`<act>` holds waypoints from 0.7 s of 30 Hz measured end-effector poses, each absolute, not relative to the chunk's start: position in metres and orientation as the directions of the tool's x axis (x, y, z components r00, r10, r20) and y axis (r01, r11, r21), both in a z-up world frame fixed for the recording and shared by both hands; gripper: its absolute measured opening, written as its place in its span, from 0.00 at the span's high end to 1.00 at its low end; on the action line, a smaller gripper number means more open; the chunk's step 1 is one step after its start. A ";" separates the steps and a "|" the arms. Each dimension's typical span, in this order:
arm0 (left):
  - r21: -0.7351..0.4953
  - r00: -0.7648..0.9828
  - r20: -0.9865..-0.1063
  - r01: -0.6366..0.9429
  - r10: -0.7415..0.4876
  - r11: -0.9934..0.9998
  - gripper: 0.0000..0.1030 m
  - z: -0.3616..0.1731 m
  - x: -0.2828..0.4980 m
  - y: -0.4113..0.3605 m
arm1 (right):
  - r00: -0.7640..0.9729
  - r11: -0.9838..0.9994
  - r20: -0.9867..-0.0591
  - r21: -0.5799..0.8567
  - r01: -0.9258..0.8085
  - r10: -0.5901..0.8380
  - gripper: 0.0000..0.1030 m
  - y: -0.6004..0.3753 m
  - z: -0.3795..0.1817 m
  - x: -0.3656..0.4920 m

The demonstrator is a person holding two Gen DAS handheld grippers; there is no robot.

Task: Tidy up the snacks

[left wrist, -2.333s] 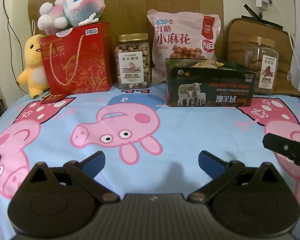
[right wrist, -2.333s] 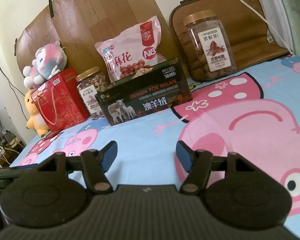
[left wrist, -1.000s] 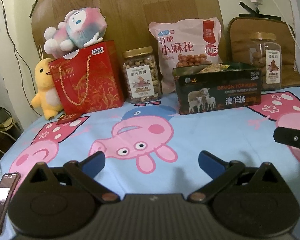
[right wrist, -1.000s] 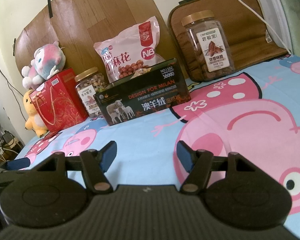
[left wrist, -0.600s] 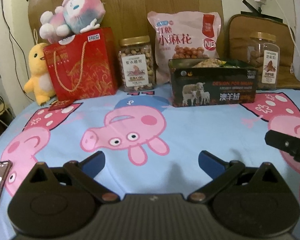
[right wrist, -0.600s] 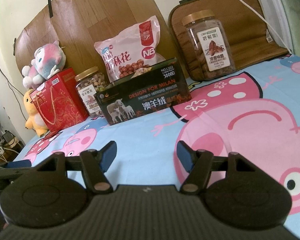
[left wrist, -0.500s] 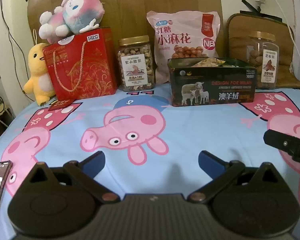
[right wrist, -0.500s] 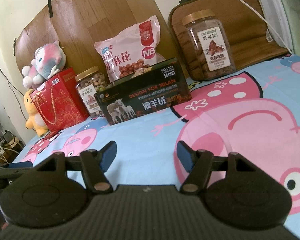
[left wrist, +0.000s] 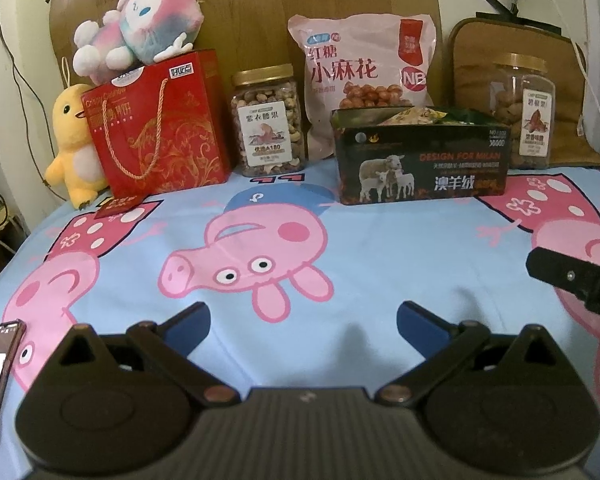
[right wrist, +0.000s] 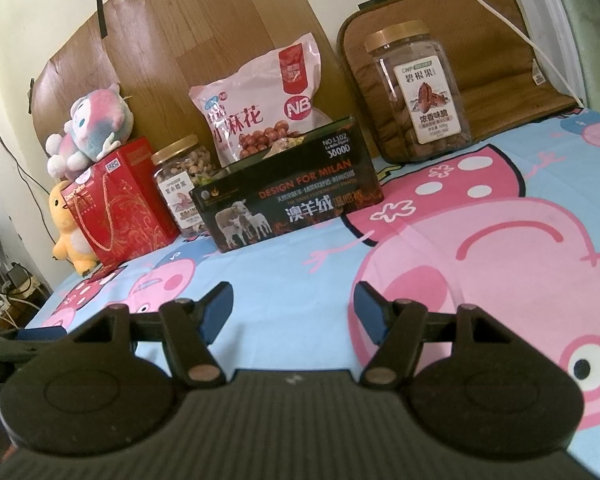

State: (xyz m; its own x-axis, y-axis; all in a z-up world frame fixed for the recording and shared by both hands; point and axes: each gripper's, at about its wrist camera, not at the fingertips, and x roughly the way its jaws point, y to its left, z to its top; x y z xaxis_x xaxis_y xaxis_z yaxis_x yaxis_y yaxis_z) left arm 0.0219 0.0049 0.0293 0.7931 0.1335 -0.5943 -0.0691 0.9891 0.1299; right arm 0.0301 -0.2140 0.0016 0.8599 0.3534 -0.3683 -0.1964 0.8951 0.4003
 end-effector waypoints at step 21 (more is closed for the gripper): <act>0.147 0.783 -0.600 -0.096 0.166 0.984 0.00 0.026 0.025 0.009 | 0.860 0.894 -0.366 0.403 -0.197 0.355 0.32 -0.215 0.003 0.029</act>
